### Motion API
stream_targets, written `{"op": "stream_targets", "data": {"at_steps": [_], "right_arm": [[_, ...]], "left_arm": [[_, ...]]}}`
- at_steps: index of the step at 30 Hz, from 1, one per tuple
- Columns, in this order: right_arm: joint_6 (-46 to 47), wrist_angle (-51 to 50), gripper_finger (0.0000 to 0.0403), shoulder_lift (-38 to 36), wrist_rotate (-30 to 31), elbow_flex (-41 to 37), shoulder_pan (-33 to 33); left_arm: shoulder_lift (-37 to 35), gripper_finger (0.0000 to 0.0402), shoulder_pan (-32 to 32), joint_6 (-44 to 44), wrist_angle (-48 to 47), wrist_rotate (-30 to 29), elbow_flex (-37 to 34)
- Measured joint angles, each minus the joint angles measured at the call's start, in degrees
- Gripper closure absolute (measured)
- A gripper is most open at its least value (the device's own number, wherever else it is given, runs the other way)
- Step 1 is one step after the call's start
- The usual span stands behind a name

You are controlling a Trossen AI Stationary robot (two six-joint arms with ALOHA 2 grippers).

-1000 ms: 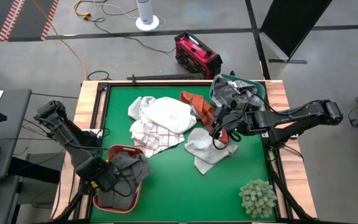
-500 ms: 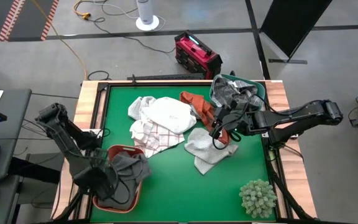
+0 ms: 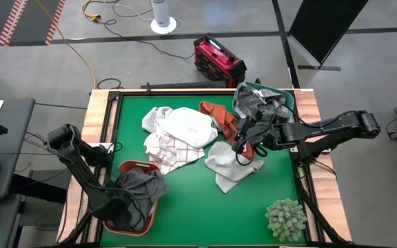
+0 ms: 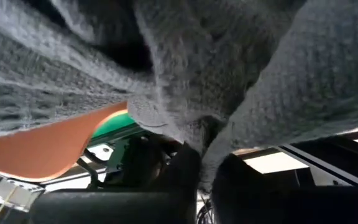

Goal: Sort towels by color in basket
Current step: Put the gray towel into the orange bin

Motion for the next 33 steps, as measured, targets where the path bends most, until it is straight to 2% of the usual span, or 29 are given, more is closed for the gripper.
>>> {"op": "stream_targets", "data": {"at_steps": [5,10,15,21,28,33], "right_arm": [[0.0,0.5,0.0186,0.0,0.0,0.0,0.0],[-0.1,0.9,0.0186,0.0,0.0,0.0,0.0],[-0.1,0.9,0.0186,0.0,0.0,0.0,0.0],[-0.1,0.9,0.0186,0.0,0.0,0.0,0.0],[-0.1,0.9,0.0186,0.0,0.0,0.0,0.0],[-0.1,0.9,0.0186,0.0,0.0,0.0,0.0]], "left_arm": [[-2.8,0.0397,0.0,-3.3,-0.2,-2.1,0.8],[-7.4,0.0399,0.8,-8.8,0.5,-11.2,4.9],[-12.9,0.0399,2.5,-12.8,12.0,-20.8,4.2],[-13.7,0.04,6.3,-14.1,23.7,-32.2,0.9],[-13.7,0.0401,11.5,-14.4,37.9,-32.9,-8.9],[-13.7,0.0401,13.3,-16.5,45.6,-28.3,-17.3]]}}
